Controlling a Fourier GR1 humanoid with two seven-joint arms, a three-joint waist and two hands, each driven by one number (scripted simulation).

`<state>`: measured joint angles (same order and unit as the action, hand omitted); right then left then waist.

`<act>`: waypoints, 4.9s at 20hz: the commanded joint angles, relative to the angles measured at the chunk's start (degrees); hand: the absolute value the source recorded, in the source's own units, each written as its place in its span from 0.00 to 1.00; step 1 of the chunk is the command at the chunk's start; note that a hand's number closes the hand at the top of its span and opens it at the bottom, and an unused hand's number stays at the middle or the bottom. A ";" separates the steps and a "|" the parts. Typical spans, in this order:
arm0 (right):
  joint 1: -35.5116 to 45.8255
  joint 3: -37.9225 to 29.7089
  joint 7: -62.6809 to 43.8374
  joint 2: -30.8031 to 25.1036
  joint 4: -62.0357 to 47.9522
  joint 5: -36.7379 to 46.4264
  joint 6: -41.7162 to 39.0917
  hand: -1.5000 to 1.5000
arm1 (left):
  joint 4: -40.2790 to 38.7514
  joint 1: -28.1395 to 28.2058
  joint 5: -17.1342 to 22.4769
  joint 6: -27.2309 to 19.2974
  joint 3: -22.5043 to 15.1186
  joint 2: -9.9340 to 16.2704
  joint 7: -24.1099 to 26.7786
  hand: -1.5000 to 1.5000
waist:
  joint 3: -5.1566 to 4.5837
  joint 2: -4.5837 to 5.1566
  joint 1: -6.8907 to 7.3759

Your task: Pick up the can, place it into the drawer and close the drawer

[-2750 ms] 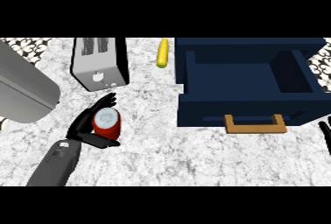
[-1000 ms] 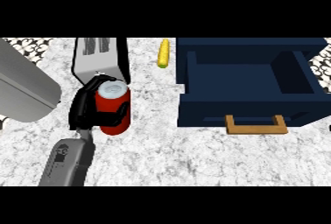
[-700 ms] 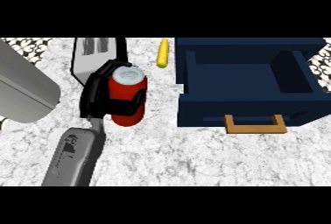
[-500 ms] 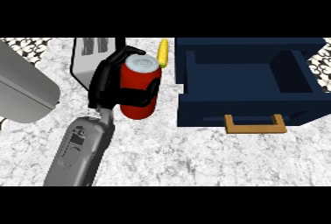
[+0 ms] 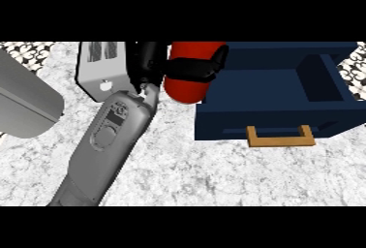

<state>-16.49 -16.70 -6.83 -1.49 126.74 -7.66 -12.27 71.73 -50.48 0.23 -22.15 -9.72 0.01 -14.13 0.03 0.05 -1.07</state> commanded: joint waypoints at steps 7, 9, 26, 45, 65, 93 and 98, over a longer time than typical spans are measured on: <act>-1.46 -0.56 2.31 0.64 -0.91 -0.35 -1.78 0.00 | -16.34 -21.32 6.15 -7.46 -1.43 -0.01 -3.76 1.00 | 0.03 0.15 -1.03; 1.60 0.78 -1.54 0.93 0.66 1.84 1.02 0.00 | -19.20 -21.30 6.95 -6.34 -1.16 -0.01 -0.68 1.00 | -0.01 0.18 -0.46; 6.48 1.49 -2.30 -1.18 -2.54 2.14 0.71 0.00 | -39.11 -33.99 19.81 -12.05 -12.35 -0.01 6.47 1.00 | 0.08 0.79 -3.19; 8.00 3.21 -1.95 -0.58 -3.79 2.76 0.55 0.00 | -50.13 -34.13 27.35 -15.41 -21.94 -0.01 13.04 1.00 | 0.14 1.55 -5.88; 11.25 4.44 -1.17 -0.73 -5.16 5.58 1.82 0.00 | -50.19 -29.96 32.46 -22.83 -27.47 -0.01 18.33 0.00 | 0.12 1.94 -6.49; 16.37 20.72 6.36 -12.36 -7.65 55.04 6.21 0.00 | -46.17 -32.26 40.12 -26.86 -26.82 -0.01 20.18 0.00 | 0.00 0.36 -0.37; 18.84 24.19 7.12 -11.86 -17.92 63.72 10.15 0.00 | -44.28 -32.07 39.65 -26.60 -24.68 0.52 18.36 0.00 | -0.02 -0.03 1.32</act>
<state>2.27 4.23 0.14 -13.64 113.77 48.88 -4.81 26.54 -82.15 40.68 -48.38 -34.97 0.29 6.08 0.01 0.40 -0.77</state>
